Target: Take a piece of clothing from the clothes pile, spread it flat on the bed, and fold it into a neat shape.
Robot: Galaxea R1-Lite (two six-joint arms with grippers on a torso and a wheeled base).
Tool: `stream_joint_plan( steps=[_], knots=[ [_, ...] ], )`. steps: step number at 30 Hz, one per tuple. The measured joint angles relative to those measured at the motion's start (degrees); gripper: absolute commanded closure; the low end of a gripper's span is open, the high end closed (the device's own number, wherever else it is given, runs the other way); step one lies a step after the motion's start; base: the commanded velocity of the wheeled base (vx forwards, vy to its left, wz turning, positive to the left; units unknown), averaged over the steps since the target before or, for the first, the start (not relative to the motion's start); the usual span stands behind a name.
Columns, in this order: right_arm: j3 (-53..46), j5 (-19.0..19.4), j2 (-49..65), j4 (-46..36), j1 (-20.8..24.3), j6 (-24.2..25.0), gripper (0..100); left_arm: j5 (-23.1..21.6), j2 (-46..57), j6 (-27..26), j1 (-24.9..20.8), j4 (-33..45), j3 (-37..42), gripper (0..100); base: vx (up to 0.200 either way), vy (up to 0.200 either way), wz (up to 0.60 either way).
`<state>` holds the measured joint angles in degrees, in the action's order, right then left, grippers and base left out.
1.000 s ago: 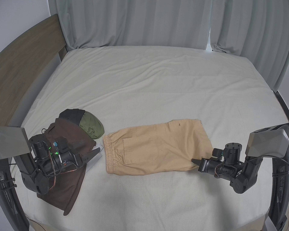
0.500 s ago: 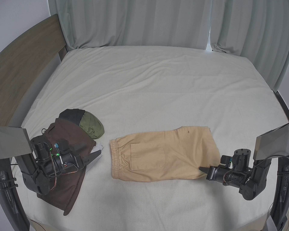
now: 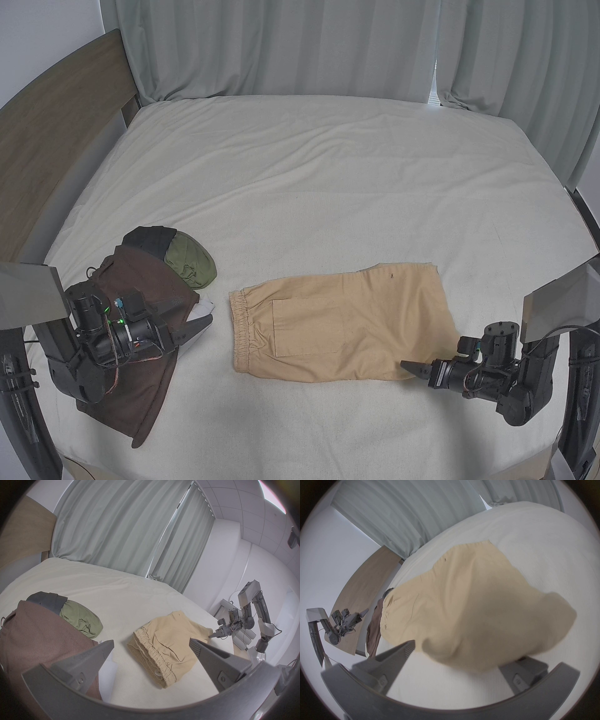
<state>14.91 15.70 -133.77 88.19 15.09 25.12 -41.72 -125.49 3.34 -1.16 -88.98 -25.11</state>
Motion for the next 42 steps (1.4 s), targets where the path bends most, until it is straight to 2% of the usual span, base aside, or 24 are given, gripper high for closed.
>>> stream_joint_plan(
  steps=[12, 21, 28, 32, 42],
  knots=[
    [-9.5, 1.4, 3.5, 0.0, 6.5, 0.5, 0, 0.0, 0.0, 0.8, 0.1, 0.0, -1.7, 0, 0.0, 0.0, 0.0],
    [-10.4, 8.2, 10.7, 0.0, 7.5, 2.0, 0, -0.2, -0.1, 0.8, 0.1, 0.0, -1.4, 0, 0.0, 0.0, 0.0],
    [-7.3, 16.5, 16.1, 0.0, 3.8, 4.8, 0, -0.6, 0.2, 2.1, 0.1, 0.0, -1.3, 0, 0.0, 0.0, 0.0],
    [-6.0, 20.8, 19.0, 0.0, 0.0, 5.4, 0, -3.0, 0.7, 3.8, 0.1, 0.0, -0.5, 0, 0.0, 0.0, 0.0],
    [-4.1, 21.4, 21.7, 0.0, -5.0, 4.2, 0, -4.1, -0.7, 3.8, -1.6, 0.0, 1.4, 0, 0.0, 0.0, 0.0]
  ],
)
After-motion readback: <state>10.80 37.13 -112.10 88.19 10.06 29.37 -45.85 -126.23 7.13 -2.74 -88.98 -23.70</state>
